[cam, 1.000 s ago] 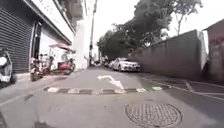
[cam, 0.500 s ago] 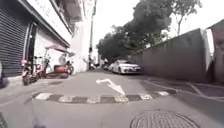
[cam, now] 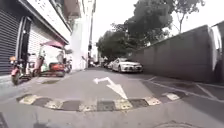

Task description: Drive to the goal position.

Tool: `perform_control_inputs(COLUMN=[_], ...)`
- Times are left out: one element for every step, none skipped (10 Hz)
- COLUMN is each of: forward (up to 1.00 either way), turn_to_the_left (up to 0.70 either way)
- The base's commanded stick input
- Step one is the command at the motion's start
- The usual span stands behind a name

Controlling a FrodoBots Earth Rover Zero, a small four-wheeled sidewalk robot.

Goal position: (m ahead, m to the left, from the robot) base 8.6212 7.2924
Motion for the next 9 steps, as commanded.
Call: perform_control_inputs(forward=[0.70, 0.70, 0.70, 0.70, 0.70, 0.70, 0.70, 0.70, 0.70], turn_to_the_left=[0.00, 0.00, 0.00, 0.00, 0.00, 0.00, 0.00, 0.00, 0.00])
